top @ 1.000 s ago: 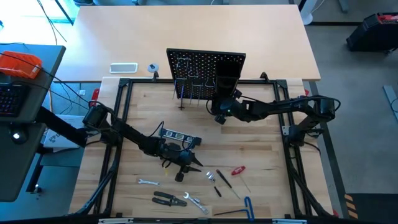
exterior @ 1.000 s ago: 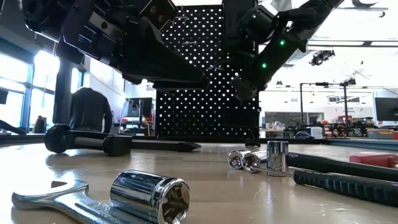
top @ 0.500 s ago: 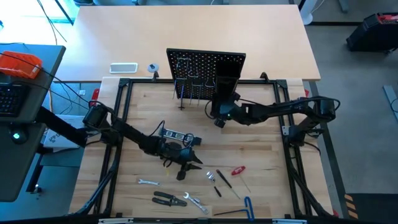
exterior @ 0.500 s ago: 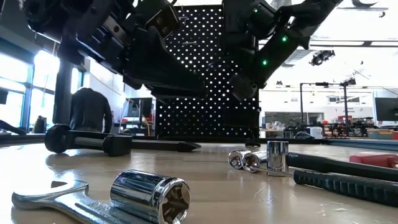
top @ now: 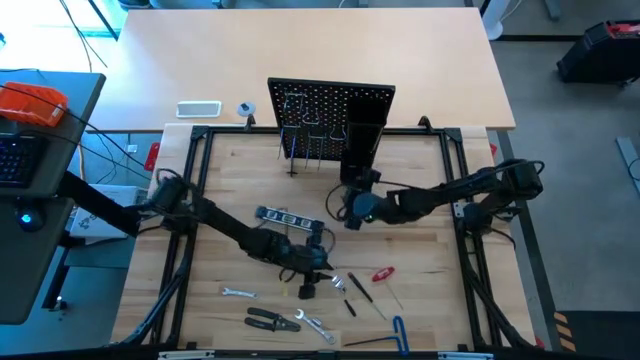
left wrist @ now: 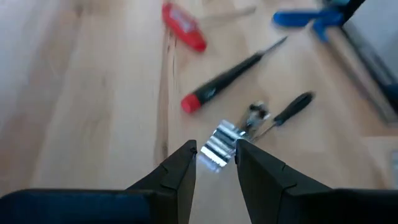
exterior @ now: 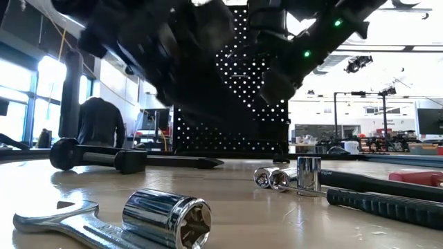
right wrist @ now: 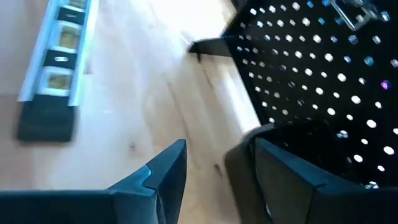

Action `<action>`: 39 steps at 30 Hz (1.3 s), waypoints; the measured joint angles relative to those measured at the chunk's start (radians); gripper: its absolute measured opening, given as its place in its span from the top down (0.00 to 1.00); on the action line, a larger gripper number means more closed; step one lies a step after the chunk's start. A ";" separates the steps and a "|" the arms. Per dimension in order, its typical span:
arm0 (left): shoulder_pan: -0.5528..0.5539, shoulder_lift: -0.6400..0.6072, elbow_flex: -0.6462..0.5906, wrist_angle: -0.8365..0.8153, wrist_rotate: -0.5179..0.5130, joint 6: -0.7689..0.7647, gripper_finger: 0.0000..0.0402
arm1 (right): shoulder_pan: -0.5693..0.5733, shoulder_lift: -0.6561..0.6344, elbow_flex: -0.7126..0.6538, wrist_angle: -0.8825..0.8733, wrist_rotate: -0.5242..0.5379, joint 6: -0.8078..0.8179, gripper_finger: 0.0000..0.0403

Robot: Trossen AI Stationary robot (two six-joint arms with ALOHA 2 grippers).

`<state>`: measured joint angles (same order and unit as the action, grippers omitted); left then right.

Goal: Hang tools onto peg board
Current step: Put the top left socket into the bottom peg board bin

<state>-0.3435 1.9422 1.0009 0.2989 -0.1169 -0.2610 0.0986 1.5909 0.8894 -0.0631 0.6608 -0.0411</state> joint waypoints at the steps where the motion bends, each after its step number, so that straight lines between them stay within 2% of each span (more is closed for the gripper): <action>1: 0.000 0.024 0.021 -0.023 0.000 -0.006 0.74 | 0.020 0.000 0.000 -0.002 0.012 0.005 0.55; 7: 0.000 0.093 0.104 -0.070 0.003 -0.048 0.74 | 0.128 0.000 0.000 -0.047 0.105 0.045 0.55; 18: 0.002 0.091 0.110 -0.070 0.010 -0.103 0.74 | 0.220 0.000 0.000 -0.068 0.204 0.068 0.55; 39: -0.011 0.091 0.110 -0.090 -0.009 -0.123 0.74 | 0.223 0.000 0.000 -0.068 0.204 0.089 0.55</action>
<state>-0.3546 2.0335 1.1110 0.2091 -0.1261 -0.3840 0.3218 1.5909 0.8894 -0.1307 0.8650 0.0483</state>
